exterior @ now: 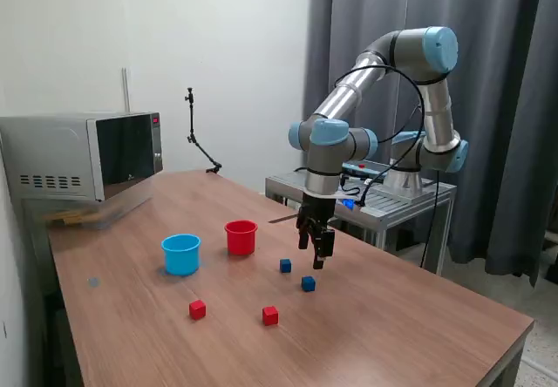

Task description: Place red objects in the red bin, and blue objects in the blue bin.

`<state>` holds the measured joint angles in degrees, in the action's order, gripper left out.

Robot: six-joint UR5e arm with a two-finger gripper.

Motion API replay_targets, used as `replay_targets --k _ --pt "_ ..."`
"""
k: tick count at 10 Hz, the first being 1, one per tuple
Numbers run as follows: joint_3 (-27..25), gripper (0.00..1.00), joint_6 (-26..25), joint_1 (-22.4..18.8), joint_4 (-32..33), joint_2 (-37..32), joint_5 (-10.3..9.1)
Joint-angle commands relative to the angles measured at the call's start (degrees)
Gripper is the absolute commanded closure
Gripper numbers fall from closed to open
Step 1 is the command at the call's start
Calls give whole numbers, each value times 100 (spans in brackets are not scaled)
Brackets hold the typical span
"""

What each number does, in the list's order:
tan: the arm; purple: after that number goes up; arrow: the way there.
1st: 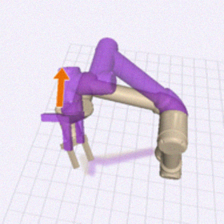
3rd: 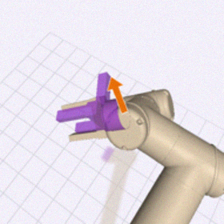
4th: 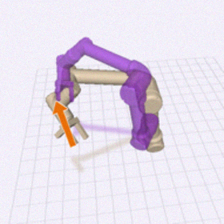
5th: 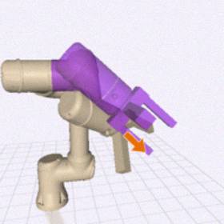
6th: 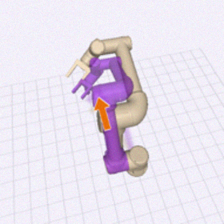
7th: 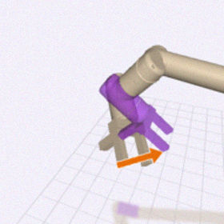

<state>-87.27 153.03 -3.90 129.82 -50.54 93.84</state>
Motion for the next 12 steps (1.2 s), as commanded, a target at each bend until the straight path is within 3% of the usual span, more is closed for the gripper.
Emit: replay_targets --k 1,5,12 --pt "-36 0 -1 -23 105 140 -15" --pt "-70 0 376 29 325 255 -199" --pt "-176 0 474 47 676 387 -199"
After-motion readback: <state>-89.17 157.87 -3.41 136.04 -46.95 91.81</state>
